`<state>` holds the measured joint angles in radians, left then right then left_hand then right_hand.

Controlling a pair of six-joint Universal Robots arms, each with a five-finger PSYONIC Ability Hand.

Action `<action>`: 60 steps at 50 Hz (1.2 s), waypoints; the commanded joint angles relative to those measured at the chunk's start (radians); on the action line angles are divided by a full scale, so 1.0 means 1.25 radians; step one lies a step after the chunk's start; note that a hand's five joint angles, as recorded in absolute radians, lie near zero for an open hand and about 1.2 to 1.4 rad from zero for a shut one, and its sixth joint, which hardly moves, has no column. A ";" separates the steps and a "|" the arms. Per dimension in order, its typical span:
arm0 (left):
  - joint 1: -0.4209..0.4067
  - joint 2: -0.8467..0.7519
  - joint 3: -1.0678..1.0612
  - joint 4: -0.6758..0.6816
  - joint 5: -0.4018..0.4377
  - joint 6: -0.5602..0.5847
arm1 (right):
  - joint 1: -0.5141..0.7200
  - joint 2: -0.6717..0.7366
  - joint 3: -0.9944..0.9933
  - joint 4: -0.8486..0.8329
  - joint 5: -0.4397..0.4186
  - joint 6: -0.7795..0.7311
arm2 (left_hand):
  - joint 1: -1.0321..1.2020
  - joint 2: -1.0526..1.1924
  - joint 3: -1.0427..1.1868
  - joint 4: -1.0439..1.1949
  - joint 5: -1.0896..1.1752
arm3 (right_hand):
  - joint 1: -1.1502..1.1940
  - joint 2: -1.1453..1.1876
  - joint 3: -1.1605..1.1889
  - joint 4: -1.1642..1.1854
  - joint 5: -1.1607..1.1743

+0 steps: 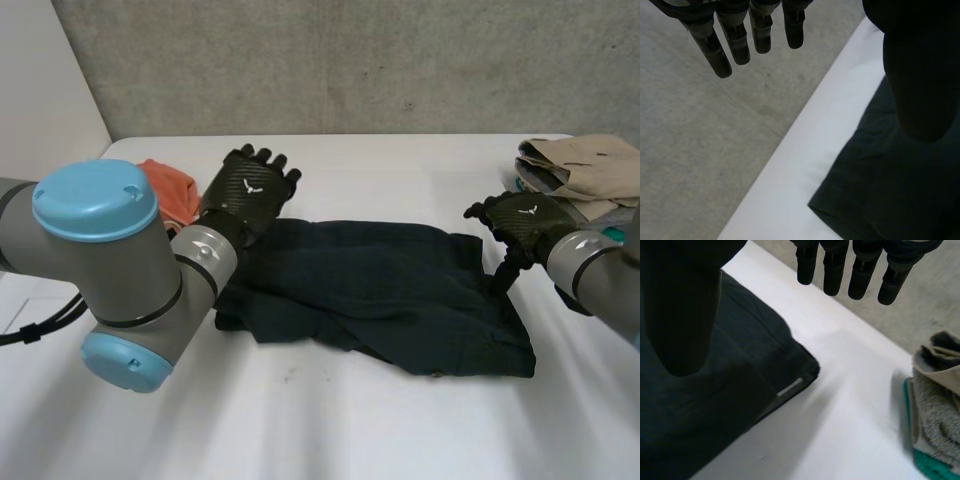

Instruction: Fold the laundry.

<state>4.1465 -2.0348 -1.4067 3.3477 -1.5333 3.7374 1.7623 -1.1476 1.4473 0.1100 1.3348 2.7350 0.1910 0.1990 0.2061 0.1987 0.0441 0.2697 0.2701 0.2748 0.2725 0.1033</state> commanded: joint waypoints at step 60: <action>0.022 -0.181 0.230 -0.074 -0.002 0.044 | 0.087 0.121 -0.239 -0.186 0.071 -0.053 | 0.001 -0.005 -0.011 -0.005 -0.021 | -0.076 -0.076 -0.080 -0.078 -0.083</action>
<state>4.1755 -2.4206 -0.9366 3.2527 -1.5377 3.7617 1.8775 -0.8023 1.0116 -0.2223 1.4234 2.6676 0.1890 0.1989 0.2061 0.1988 0.0439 0.2106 0.2021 0.1996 0.1972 0.0380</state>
